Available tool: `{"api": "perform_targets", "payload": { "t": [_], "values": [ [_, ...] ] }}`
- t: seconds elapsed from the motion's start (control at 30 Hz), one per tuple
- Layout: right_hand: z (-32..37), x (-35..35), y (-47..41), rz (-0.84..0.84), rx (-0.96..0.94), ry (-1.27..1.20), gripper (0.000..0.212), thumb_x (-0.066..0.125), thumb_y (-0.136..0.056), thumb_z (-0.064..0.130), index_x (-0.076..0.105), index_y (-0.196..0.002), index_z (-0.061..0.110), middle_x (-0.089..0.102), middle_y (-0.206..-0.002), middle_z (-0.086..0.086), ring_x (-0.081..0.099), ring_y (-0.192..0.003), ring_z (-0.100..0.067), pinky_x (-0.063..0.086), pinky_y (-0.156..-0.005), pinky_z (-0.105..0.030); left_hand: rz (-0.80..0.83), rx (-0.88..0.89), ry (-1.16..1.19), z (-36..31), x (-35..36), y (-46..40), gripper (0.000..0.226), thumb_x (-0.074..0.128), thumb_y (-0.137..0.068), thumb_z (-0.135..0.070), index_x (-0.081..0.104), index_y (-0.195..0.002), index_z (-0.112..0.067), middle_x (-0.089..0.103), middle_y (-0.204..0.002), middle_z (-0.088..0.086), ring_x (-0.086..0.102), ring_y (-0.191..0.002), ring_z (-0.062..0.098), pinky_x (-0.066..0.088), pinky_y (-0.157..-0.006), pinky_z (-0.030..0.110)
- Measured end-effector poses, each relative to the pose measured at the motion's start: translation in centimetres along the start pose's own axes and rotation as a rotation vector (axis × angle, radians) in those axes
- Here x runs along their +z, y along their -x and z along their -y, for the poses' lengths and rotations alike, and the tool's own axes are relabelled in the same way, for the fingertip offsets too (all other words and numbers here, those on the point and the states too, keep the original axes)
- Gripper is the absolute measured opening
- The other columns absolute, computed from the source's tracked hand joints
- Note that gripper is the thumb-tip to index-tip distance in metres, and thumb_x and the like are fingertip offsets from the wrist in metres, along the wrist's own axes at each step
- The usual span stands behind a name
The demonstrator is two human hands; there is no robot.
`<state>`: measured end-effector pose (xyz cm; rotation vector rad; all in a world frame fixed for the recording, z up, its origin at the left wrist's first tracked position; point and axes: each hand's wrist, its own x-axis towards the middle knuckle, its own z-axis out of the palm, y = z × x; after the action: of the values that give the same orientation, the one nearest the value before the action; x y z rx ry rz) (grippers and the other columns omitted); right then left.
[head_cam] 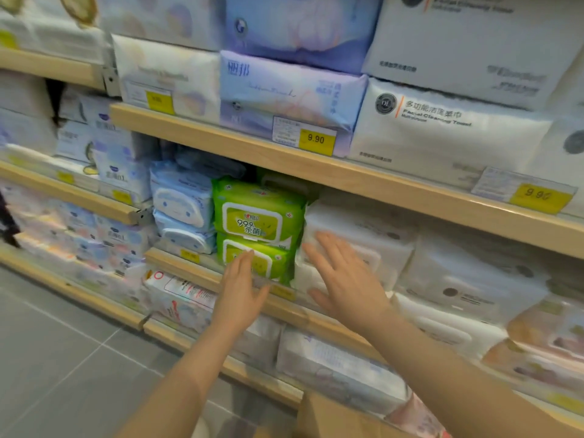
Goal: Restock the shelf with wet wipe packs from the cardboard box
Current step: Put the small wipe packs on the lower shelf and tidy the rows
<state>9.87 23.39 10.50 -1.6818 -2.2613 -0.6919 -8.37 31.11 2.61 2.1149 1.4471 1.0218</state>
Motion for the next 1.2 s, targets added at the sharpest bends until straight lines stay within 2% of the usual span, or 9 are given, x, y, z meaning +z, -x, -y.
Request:
{"api": "perform_targets", "payload": {
  "t": [0.17, 0.23, 0.37, 0.43, 0.57, 0.73, 0.9, 1.07, 1.2],
  "values": [
    [2.9, 0.5, -8.6, 0.031, -0.008, -0.081, 0.079, 0.070, -0.079, 0.039, 0.032, -0.144, 0.014, 0.033, -0.148, -0.018, 0.035, -0.135, -0.035, 0.039, -0.106, -0.046, -0.110, -0.059, 0.009, 3.0, -0.9, -3.0, 0.084, 0.065, -0.084, -0.025, 0.013, -0.149, -0.010, 0.010, -0.156, 0.012, 0.009, -0.144, 0.025, 0.012, -0.115, 0.035],
    [3.4, 0.7, -12.2, 0.044, 0.055, -0.062, 0.081, 0.062, -0.084, 0.047, 0.019, -0.148, 0.024, 0.024, -0.152, -0.014, 0.031, -0.135, -0.033, 0.035, -0.105, -0.044, -0.124, -0.078, 0.089, 3.8, -0.8, -4.2, 0.091, 0.066, -0.084, -0.027, 0.005, -0.150, -0.016, 0.003, -0.158, 0.009, 0.005, -0.144, 0.024, 0.012, -0.115, 0.036],
    [3.2, 2.8, -16.6, 0.169, 0.241, -0.053, 0.088, 0.057, -0.078, 0.066, 0.006, -0.146, 0.045, 0.029, -0.147, -0.014, 0.030, -0.132, -0.035, 0.031, -0.105, -0.043, -0.098, -0.048, 0.168, 4.3, 0.1, -5.2, 0.098, 0.066, -0.084, -0.030, -0.009, -0.149, -0.025, -0.009, -0.158, 0.002, 0.001, -0.145, 0.022, 0.016, -0.117, 0.043],
    [3.1, 4.1, -16.8, 0.240, 0.329, -0.039, 0.088, 0.054, -0.075, 0.072, 0.007, -0.145, 0.047, 0.030, -0.144, -0.018, 0.032, -0.129, -0.038, 0.030, -0.105, -0.044, -0.097, -0.042, 0.187, 4.7, 0.4, -5.4, 0.099, 0.065, -0.085, -0.030, -0.012, -0.147, -0.031, -0.013, -0.157, 0.001, -0.001, -0.145, 0.022, 0.017, -0.116, 0.040],
    [4.0, 4.8, -15.8, 0.107, 0.310, 0.099, 0.077, 0.051, -0.080, 0.068, 0.021, -0.145, 0.039, 0.042, -0.128, -0.019, 0.043, -0.113, -0.035, 0.033, -0.095, -0.042, -0.074, -0.024, 0.260, 5.3, 0.4, -5.3, 0.102, 0.066, -0.084, -0.027, -0.016, -0.141, -0.044, -0.016, -0.157, 0.001, 0.007, -0.144, 0.019, 0.028, -0.109, 0.034],
    [4.7, 5.1, -15.4, 0.037, 0.347, 0.147, 0.067, 0.047, -0.085, 0.063, 0.028, -0.142, 0.033, 0.046, -0.121, -0.019, 0.045, -0.106, -0.034, 0.032, -0.090, -0.042, -0.087, -0.001, 0.220, 5.5, 0.6, -6.1, 0.100, 0.067, -0.082, -0.034, -0.014, -0.141, -0.047, -0.001, -0.158, 0.002, 0.001, -0.145, 0.019, 0.015, -0.115, 0.042],
    [3.9, 5.5, -16.8, 0.130, 0.406, 0.104, 0.067, 0.046, -0.086, 0.063, 0.027, -0.142, 0.033, 0.044, -0.127, -0.019, 0.043, -0.115, -0.035, 0.030, -0.096, -0.042, -0.097, -0.013, 0.210, 5.4, 1.6, -7.0, 0.097, 0.066, -0.083, -0.035, -0.004, -0.149, -0.028, 0.004, -0.158, 0.002, 0.002, -0.145, 0.018, 0.011, -0.117, 0.043],
    [4.2, 6.8, -14.1, -0.096, 0.251, 0.106, 0.088, 0.067, -0.071, 0.057, 0.030, -0.145, 0.024, 0.033, -0.145, -0.023, 0.030, -0.133, -0.039, 0.017, -0.111, -0.051, -0.100, -0.071, 0.164, 6.0, 2.7, -5.9, 0.097, 0.064, -0.085, -0.036, -0.005, -0.149, -0.015, -0.014, -0.157, 0.004, -0.002, -0.145, 0.020, 0.013, -0.117, 0.039],
    [4.6, 7.8, -12.2, -0.118, 0.180, 0.144, 0.096, 0.076, -0.065, 0.048, 0.032, -0.145, 0.018, 0.034, -0.148, -0.019, 0.030, -0.138, -0.032, 0.012, -0.115, -0.047, -0.060, -0.027, 0.087, 6.5, 2.5, -6.0, 0.098, 0.064, -0.085, -0.036, -0.006, -0.149, -0.013, -0.014, -0.157, 0.007, -0.003, -0.145, 0.020, 0.011, -0.117, 0.038]
  ]
}}
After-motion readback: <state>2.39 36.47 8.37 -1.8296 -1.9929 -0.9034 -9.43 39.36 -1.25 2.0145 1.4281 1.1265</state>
